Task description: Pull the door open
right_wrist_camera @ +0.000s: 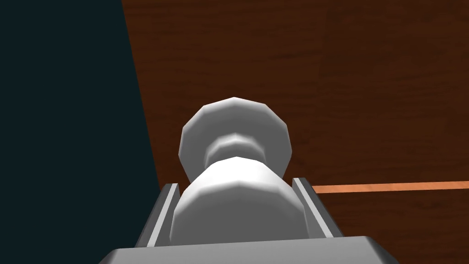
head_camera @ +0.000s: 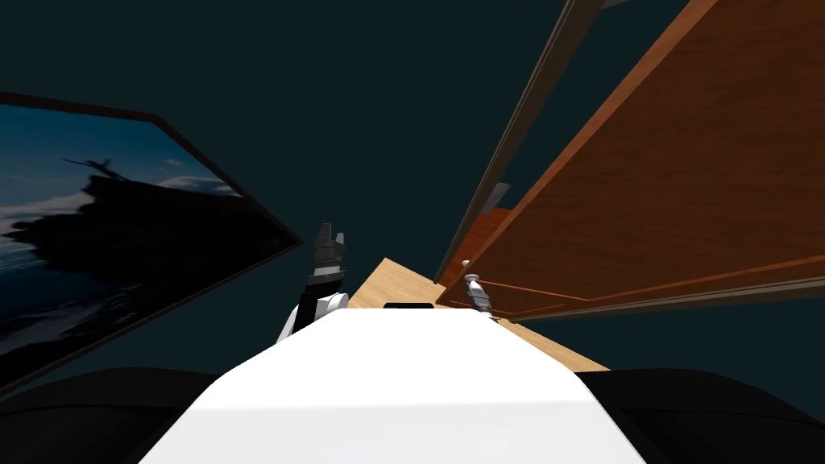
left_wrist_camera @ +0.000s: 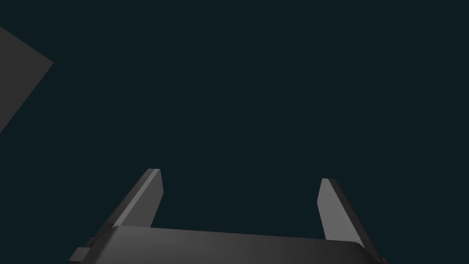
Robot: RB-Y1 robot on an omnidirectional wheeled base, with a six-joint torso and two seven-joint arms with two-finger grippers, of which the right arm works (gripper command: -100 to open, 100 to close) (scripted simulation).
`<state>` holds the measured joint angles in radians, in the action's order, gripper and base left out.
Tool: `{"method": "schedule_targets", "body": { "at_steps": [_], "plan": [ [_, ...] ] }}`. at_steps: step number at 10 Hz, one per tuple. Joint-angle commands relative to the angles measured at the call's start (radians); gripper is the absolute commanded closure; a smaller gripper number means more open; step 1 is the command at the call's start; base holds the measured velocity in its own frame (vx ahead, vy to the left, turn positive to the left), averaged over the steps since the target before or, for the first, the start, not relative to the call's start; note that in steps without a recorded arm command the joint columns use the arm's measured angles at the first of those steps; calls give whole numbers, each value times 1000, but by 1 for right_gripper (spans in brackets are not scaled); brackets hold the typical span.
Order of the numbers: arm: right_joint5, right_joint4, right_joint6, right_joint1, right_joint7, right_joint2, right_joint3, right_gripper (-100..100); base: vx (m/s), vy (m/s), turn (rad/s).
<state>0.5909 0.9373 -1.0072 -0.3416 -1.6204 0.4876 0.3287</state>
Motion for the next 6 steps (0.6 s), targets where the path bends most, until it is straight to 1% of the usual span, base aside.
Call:
{"method": "schedule_targets", "body": {
  "at_steps": [1,3,6],
  "plan": [
    [-7,-8,-27,-10,-16,13,14,100,-219,-54,138],
    [-15,-18,-56,-18,-36,28,32,100,-195,-15,127],
    [-25,-30,-92,-28,-62,49,55,100,-217,-38,119]
  ]
}}
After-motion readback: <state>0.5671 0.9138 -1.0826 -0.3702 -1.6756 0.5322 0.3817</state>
